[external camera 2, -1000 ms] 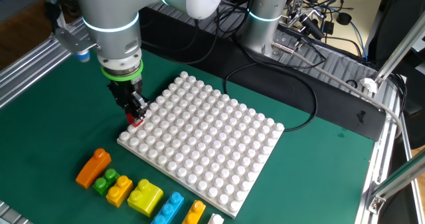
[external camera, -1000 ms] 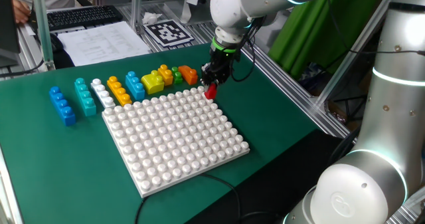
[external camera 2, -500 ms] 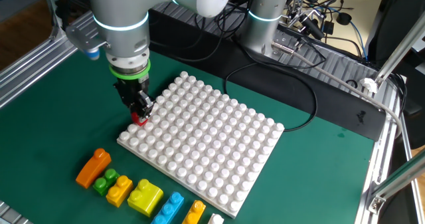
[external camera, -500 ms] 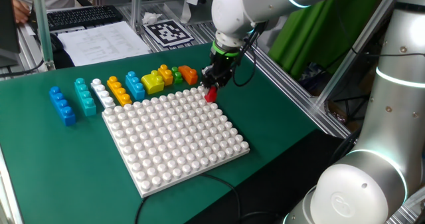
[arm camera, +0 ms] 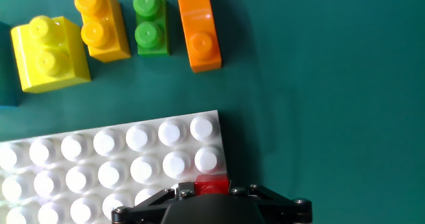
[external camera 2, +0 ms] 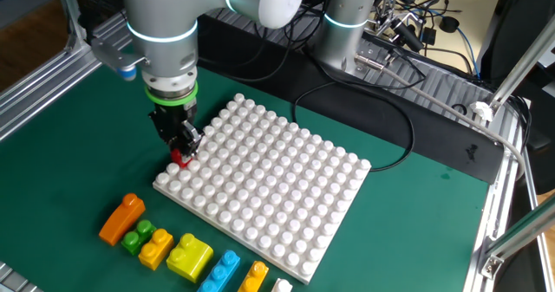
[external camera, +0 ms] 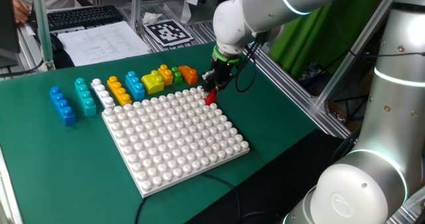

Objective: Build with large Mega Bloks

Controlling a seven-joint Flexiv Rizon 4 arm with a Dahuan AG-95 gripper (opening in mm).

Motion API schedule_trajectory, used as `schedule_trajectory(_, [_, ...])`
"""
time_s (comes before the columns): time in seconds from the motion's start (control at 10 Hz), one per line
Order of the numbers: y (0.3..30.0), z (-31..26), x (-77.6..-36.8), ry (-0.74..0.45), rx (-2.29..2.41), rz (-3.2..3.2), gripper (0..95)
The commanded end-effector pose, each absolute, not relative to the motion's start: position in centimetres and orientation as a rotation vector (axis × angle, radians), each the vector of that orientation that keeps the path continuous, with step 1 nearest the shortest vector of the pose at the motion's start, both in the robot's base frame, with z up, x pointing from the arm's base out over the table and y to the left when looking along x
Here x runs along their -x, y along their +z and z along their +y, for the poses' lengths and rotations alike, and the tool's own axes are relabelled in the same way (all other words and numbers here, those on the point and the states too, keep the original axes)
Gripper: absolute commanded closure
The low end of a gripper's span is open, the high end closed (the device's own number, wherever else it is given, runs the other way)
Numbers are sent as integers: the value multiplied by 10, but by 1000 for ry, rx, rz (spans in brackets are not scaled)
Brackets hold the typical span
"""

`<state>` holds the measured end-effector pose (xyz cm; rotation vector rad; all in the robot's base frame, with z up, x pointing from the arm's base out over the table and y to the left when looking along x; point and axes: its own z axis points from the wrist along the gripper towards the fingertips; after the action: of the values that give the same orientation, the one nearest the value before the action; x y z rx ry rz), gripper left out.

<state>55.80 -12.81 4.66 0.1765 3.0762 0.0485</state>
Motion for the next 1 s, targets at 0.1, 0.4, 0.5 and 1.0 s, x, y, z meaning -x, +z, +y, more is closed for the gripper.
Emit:
schedule_trajectory(0.1, [44, -128, -559, 49, -170, 3076, 950])
schedule_trajectory(0.4, [47, -125, -557, 21, -184, 3067, 380])
schedule_trajectory(0.5, [46, -125, -557, 24, -193, 3066, 380])
schedule_trajectory(1.0, [66, -119, -557, 36, -213, 3087, 380])
